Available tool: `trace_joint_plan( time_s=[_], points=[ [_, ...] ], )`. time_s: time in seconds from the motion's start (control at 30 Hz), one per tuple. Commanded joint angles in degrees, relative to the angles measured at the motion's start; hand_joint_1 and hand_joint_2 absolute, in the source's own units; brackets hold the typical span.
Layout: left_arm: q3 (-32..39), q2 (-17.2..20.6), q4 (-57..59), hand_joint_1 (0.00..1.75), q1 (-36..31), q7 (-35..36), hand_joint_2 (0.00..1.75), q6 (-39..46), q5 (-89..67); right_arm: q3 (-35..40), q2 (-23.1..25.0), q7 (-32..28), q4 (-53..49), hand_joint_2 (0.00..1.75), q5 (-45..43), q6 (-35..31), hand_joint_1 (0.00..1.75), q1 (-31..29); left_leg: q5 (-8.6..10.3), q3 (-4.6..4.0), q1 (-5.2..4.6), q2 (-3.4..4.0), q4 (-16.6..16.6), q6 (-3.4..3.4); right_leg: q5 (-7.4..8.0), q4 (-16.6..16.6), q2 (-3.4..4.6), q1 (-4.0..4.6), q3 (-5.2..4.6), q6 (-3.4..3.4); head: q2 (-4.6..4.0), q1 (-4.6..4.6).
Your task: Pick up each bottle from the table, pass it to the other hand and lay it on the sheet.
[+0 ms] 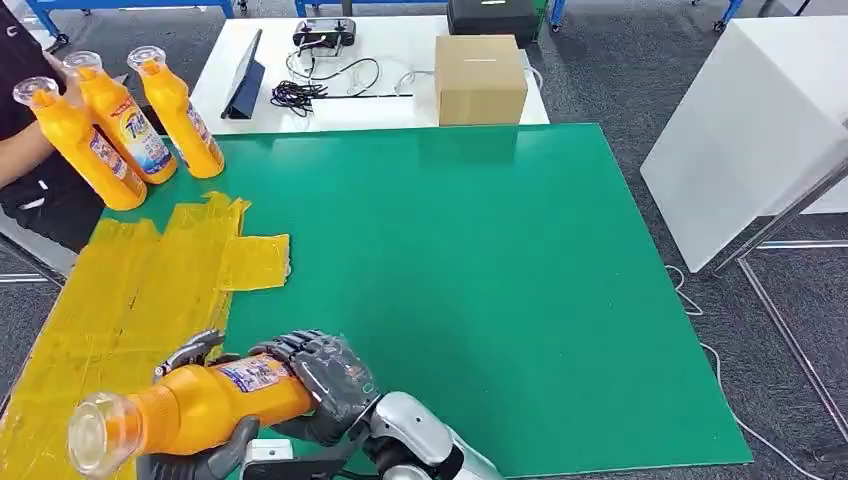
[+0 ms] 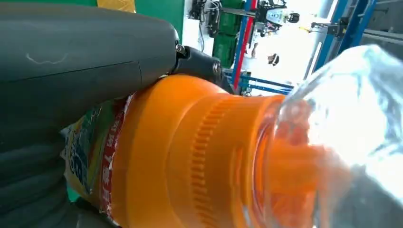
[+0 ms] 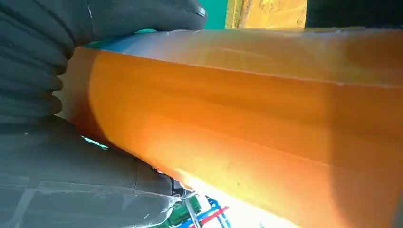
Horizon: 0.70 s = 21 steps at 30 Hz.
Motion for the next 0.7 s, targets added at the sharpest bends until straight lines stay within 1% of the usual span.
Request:
trace_joint_plan(
  time_s=[0.03, 0.1, 0.13, 0.47, 0.5, 0.53, 0.57, 0.6, 0.63, 0.67, 0.7],
  points=[
    [-0.1, 0.0, 1.0, 1.75, -2.6, -0.1, 1.75, -0.7, 0.9, 2.7, -1.8, -0.1, 5.3, 1.75, 0.2, 0.7, 1.75, -0.6, 0.03, 0.11, 0.02, -0.07, -0.1, -0.03, 0.02, -0.1, -0.09, 0.02, 0.15, 0.02, 0.0, 0.0],
    [-0.1, 0.0, 1.1, 1.75, -2.7, -0.1, 1.75, -0.8, 1.0, 2.5, -1.8, 0.0, 5.3, 1.75, 0.2, 0.7, 1.75, -0.5, 0.03, 0.23, 0.08, -0.08, -0.1, -0.06, 0.04, -0.2, -0.13, 0.08, 0.32, 0.02, 0.0, 0.0],
    [-0.1, 0.0, 1.1, 1.75, -2.7, -0.1, 1.75, -0.8, 1.0, 2.5, -1.8, 0.0, 5.3, 1.75, 0.2, 0.7, 1.75, -0.5, 0.04, 0.12, 0.02, -0.07, -0.1, -0.03, 0.03, -0.1, -0.1, 0.02, 0.17, 0.02, 0.0, 0.0],
    [0.0, -0.1, 1.1, 1.75, -2.7, -0.2, 1.75, -0.9, 1.1, 2.2, -1.9, 0.2, 5.3, 1.75, 0.1, 0.4, 1.73, -0.4, 0.04, 0.18, 0.05, -0.1, -0.1, -0.04, 0.04, -0.2, -0.13, 0.05, 0.25, 0.03, 0.0, 0.0],
    [0.1, -0.2, 1.2, 1.75, -2.7, -0.3, 1.75, -1.0, 1.2, 1.8, -1.9, 0.4, 5.2, 1.75, 0.3, -0.2, 1.57, -0.2, 0.04, 0.14, 0.04, -0.08, -0.1, -0.03, 0.04, -0.2, -0.11, 0.04, 0.21, 0.02, 0.0, 0.0],
    [0.2, -0.2, 1.2, 1.75, -2.7, -0.3, 1.75, -1.0, 1.3, 1.4, -2.0, 0.4, 4.9, 1.75, 0.6, -0.9, 0.94, 0.1, 0.04, 0.11, 0.02, -0.09, -0.1, -0.02, 0.03, -0.1, -0.11, 0.02, 0.16, 0.02, 0.0, 0.0],
    [0.3, -0.3, 1.1, 1.75, -2.8, -0.4, 1.75, -1.1, 1.3, 0.7, -2.2, 0.3, 4.4, 1.75, 0.5, -2.2, 0.0, 0.6, 0.03, 0.25, 0.08, -0.08, -0.1, -0.06, 0.04, -0.2, -0.13, 0.08, 0.34, 0.03, 0.0, 0.0],
    [0.4, -0.3, 1.0, 1.75, -2.8, -0.5, 1.75, -1.0, 1.3, 0.4, -2.5, 0.1, 4.1, 1.75, 0.4, -2.4, 0.0, 0.9, 0.03, 0.29, 0.11, -0.08, -0.1, -0.07, 0.05, -0.3, -0.13, 0.11, 0.41, 0.04, 0.0, 0.02],
    [0.8, -0.5, 0.6, 1.75, -2.7, -0.7, 1.75, -0.8, 1.2, -0.5, -2.9, 0.3, 3.4, 0.0, 0.3, -2.7, 0.0, 1.5, 0.02, 0.31, 0.13, -0.09, -0.1, -0.07, 0.05, -0.3, -0.15, 0.12, 0.44, 0.04, 0.0, 0.0],
    [1.2, -0.8, 0.4, 1.75, -2.6, -1.1, 1.75, -0.2, 0.4, -1.8, -3.0, 0.7, 2.6, 0.0, -0.3, -3.3, 0.0, 2.2, 0.05, 0.14, 0.04, -0.15, -0.1, -0.02, 0.02, -0.2, -0.17, 0.04, 0.22, 0.02, 0.0, 0.0],
    [1.5, -0.9, 0.2, 1.75, -2.7, -1.1, 1.75, 0.1, 0.0, -2.8, -3.5, 0.8, 1.8, 0.0, -0.2, -3.8, 0.0, 2.8, 0.05, 0.16, 0.06, -0.18, -0.1, -0.03, 0.03, -0.2, -0.21, 0.05, 0.26, 0.03, 0.0, 0.0]
  ],
)
